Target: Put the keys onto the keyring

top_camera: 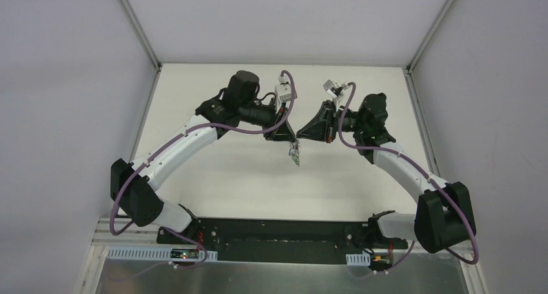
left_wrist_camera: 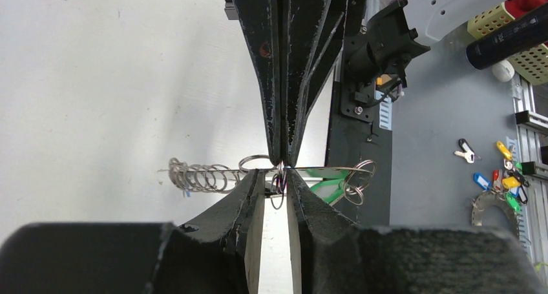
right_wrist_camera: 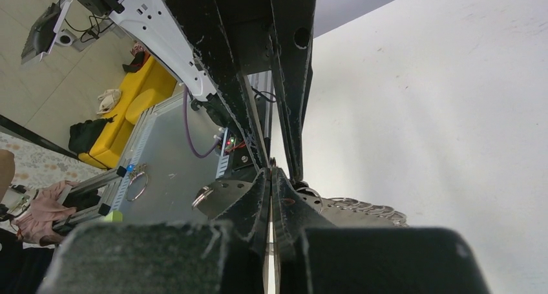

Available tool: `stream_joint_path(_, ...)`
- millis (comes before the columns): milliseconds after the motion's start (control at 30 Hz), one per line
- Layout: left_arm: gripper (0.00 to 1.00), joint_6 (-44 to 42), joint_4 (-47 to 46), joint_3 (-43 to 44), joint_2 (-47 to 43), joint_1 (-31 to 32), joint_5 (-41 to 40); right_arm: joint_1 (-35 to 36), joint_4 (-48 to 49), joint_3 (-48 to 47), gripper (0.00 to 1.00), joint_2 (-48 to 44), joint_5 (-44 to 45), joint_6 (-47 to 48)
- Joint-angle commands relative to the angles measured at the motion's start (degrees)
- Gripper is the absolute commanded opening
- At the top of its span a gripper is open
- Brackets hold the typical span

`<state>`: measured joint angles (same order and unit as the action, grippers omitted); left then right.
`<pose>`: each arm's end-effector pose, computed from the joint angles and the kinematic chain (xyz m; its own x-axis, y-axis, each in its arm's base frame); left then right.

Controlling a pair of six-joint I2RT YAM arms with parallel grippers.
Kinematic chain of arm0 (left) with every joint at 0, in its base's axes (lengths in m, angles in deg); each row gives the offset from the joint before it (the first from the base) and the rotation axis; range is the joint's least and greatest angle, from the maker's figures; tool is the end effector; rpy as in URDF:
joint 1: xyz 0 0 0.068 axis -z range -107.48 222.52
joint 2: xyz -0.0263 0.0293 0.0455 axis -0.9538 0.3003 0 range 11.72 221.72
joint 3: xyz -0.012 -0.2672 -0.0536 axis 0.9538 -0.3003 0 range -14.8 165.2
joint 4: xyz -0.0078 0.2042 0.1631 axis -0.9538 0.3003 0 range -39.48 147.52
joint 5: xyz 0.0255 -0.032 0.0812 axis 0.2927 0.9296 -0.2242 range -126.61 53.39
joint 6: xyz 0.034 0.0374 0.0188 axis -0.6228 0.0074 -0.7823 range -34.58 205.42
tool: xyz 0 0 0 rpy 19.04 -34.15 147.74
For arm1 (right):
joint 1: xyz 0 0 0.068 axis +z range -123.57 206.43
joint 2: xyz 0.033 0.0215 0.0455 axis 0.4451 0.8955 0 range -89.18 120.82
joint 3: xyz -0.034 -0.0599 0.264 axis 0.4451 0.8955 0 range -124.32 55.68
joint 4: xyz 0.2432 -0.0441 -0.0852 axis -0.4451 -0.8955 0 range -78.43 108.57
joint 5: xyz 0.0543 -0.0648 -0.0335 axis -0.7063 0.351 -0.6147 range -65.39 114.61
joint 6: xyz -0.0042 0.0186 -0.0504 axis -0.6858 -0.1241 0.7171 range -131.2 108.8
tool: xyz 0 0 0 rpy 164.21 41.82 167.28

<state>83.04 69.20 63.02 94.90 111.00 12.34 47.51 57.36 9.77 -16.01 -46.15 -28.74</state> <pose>0.2394 -0.2247 0.3728 -0.2793 0.2567 -0.9252 0.9602 0.0750 -0.2690 0.2425 0.1295 0.3245 -0.1180 0.0609 -0.9911 -0.9923 -0.0457 0.1153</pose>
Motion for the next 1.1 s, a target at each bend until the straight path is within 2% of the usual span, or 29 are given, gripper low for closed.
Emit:
stream_joint_path(0, 0.2, -1.1, -1.5, -0.2, -2.7, -0.7, 0.6, -0.4, 2.8, -0.1, 0.0, -0.2, -2.0, -0.7)
stream_joint_path(100, 0.16, -1.1, -1.5, -0.1, -2.4, -0.7, 0.7, -0.4, 2.9, 0.1, 0.0, -0.2, -1.9, -0.7)
stream_joint_path(267, 0.0, -1.1, -1.2, 0.3, -1.7, -0.7, 1.9, -0.4, 2.8, 0.1, 0.0, -0.4, -1.8, -0.7)
stream_joint_path(467, 0.0, -3.2, 3.7, 2.1, -1.8, -0.5, -0.1, -0.9, 2.4, 0.5, 0.0, -0.5, -1.2, 0.6)
stream_joint_path(600, 0.0, -11.3, 14.9, 6.0, -2.4, 0.9, -5.4, -1.0, -10.4, -1.7, 0.18, -1.7, -0.6, 12.2)
stream_joint_path(700, 0.0, -17.2, 21.9, 8.9, -2.1, 3.1, -9.7, -0.6, -20.5, -3.9, 0.28, -2.3, 0.5, 21.5)
stream_joint_path(933, 0.0, -18.6, 30.0, 14.5, 1.4, 4.5, -11.2, 1.2, -24.3, -4.7, 0.38, -2.6, 0.2, 25.1)
stream_joint_path(1067, 0.0, -17.7, 30.1, 15.2, 2.2, 4.7, -10.3, 2.4, -25.1, -5.3, 0.39, -2.5, -0.8, 25.8)
